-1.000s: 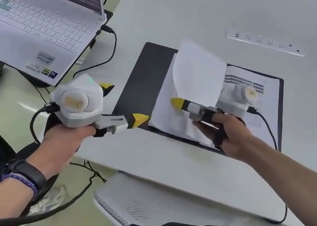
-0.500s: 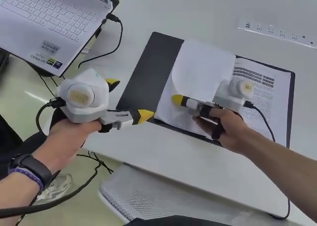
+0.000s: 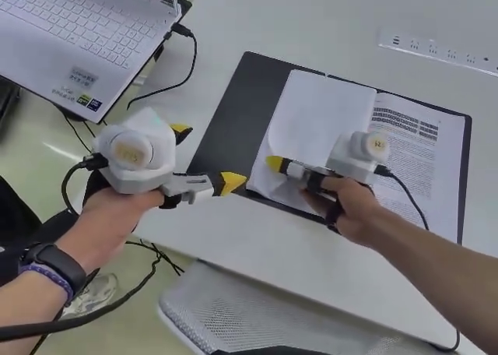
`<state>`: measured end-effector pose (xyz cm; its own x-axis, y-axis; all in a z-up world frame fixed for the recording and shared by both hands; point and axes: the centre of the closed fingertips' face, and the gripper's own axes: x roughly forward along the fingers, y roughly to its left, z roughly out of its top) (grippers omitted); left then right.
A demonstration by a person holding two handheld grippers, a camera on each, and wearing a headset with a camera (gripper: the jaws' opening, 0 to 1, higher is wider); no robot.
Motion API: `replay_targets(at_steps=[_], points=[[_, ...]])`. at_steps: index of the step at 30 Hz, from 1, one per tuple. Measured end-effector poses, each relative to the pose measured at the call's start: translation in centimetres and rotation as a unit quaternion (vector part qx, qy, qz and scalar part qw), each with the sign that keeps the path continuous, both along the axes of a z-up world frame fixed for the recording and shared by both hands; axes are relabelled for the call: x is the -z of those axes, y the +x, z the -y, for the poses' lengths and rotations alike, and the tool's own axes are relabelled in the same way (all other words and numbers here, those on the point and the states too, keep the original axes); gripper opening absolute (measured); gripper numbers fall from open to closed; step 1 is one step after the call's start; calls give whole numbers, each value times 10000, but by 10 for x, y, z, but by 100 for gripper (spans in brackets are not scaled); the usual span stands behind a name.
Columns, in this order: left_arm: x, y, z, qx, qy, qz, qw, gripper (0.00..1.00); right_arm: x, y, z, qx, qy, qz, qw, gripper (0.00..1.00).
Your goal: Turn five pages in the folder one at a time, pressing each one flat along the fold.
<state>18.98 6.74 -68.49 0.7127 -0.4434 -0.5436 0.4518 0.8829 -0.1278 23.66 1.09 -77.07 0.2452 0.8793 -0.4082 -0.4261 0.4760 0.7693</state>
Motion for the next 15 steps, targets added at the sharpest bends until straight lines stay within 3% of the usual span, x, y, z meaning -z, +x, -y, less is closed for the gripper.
replay_targets(at_steps=[15], points=[[6, -3, 8, 114, 39, -94, 9999, 75, -13, -7, -6, -155, 268, 1, 9995, 25]])
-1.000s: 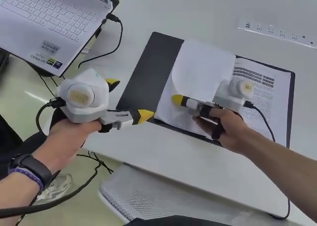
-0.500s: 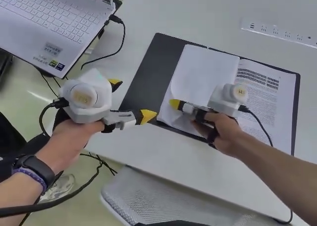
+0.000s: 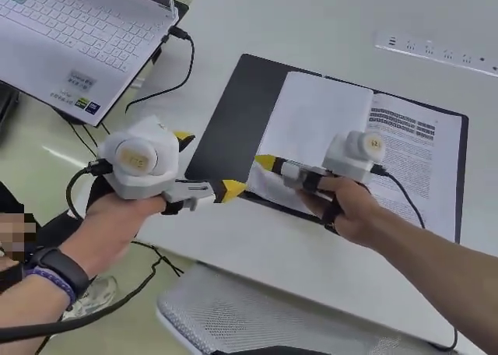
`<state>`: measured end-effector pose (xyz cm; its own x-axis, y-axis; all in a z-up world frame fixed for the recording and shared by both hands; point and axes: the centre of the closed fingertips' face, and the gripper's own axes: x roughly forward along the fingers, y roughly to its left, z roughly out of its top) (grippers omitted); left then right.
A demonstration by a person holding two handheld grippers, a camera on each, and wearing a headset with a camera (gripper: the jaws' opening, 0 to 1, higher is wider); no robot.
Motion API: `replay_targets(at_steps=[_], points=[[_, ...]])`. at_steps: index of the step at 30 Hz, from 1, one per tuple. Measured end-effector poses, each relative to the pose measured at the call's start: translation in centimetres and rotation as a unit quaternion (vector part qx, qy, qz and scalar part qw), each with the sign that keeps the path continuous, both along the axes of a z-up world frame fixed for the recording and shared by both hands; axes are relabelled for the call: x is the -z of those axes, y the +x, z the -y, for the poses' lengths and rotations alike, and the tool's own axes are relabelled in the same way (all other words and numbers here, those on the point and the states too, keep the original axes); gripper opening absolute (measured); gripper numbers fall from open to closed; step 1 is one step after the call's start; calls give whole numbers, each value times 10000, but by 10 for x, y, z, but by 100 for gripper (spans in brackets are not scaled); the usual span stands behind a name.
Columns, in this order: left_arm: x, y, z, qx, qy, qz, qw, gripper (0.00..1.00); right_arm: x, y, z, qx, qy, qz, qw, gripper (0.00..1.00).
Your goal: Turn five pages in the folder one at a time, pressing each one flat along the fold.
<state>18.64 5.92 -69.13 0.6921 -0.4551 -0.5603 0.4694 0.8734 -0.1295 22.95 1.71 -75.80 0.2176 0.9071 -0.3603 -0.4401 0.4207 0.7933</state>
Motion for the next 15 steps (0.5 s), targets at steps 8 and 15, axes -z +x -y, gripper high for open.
replay_targets(at_steps=[8, 15], points=[[3, 7, 12, 158, 93, -13, 9998, 71, 0, 5, 3, -50, 98, 3, 9999, 31], [3, 16, 23, 278, 89, 15, 9996, 66, -17, 17, 15, 79, 149, 241, 9996, 31]])
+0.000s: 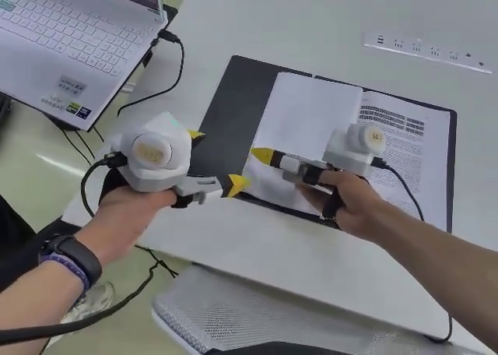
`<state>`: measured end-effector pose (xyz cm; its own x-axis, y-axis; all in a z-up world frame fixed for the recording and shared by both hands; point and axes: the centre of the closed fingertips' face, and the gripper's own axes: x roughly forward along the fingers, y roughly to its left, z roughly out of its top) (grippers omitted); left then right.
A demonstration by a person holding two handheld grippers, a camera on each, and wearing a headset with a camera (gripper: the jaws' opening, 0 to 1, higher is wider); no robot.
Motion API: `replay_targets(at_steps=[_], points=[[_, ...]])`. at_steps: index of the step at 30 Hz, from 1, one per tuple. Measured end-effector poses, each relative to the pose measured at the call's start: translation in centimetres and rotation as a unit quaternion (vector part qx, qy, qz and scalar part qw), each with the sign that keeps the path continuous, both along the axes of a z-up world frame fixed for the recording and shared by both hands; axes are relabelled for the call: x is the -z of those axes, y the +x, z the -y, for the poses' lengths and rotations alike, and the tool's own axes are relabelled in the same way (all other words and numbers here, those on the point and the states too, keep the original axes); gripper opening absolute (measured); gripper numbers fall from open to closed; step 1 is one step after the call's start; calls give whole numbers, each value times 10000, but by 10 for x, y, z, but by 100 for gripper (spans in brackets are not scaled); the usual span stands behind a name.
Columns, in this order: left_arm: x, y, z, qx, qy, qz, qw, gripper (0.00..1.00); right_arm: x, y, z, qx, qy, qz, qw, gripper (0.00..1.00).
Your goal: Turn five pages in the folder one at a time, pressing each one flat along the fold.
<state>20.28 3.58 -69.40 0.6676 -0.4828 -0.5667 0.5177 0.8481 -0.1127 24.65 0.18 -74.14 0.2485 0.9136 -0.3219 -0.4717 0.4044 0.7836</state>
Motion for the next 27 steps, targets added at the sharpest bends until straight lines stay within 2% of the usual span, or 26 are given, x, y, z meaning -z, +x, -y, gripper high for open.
replay_targets(at_steps=[8, 16, 20, 27], points=[[8, 15, 18, 237, 33, 14, 9997, 58, -16, 24, 35, 277, -115, 350, 9989, 28], [20, 22, 33, 441, 97, -39, 9990, 46, -25, 43, 69, 568, -183, 523, 9968, 27], [30, 25, 41, 512, 97, -111, 9986, 39, -29, 48, 81, 655, -207, 576, 9960, 27], [57, 24, 48, 567, 132, -316, 9978, 26, -31, 52, 96, 761, -243, 610, 9949, 28]])
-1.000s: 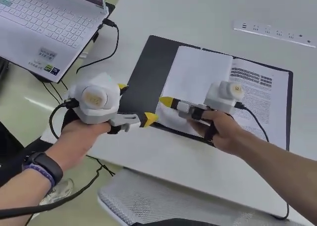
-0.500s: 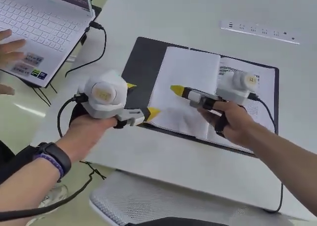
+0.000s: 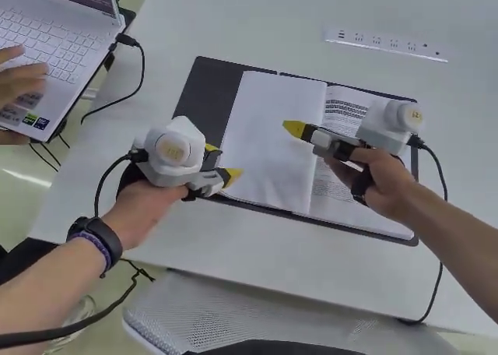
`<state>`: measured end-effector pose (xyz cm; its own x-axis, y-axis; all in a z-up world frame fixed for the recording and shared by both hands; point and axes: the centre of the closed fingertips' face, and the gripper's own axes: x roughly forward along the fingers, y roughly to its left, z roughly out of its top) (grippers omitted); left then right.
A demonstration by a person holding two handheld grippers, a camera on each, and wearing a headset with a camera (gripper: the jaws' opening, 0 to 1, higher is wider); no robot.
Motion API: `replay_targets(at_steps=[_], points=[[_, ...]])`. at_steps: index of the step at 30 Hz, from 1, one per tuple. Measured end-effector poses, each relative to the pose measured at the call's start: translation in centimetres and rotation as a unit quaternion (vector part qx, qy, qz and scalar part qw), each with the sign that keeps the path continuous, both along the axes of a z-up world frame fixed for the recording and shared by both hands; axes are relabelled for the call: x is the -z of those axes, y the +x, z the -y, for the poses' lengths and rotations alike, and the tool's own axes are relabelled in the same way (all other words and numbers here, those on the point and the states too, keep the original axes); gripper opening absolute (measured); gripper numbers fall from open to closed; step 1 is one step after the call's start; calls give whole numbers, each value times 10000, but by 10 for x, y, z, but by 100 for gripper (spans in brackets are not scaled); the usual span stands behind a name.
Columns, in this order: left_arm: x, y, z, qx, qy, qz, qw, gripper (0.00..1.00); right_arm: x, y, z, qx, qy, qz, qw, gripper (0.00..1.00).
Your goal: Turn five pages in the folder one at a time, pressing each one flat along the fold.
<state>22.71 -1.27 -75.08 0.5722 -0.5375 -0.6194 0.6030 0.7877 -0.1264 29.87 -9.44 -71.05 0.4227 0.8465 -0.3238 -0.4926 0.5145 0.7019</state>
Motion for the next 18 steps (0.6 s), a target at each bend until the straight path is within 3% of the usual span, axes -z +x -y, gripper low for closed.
replay_targets(at_steps=[11, 13, 18], points=[[31, -7, 0, 42, 165, -213, 9996, 5, 3, 2, 11, 24, -56, -15, 10000, 28], [35, -9, -2, 64, 285, -197, 9994, 0, 4, 2, 13, 14, -64, -11, 10000, 28], [38, -10, -3, 34, 345, -196, 9992, 0, 7, 3, 15, 22, -78, -24, 10000, 28]])
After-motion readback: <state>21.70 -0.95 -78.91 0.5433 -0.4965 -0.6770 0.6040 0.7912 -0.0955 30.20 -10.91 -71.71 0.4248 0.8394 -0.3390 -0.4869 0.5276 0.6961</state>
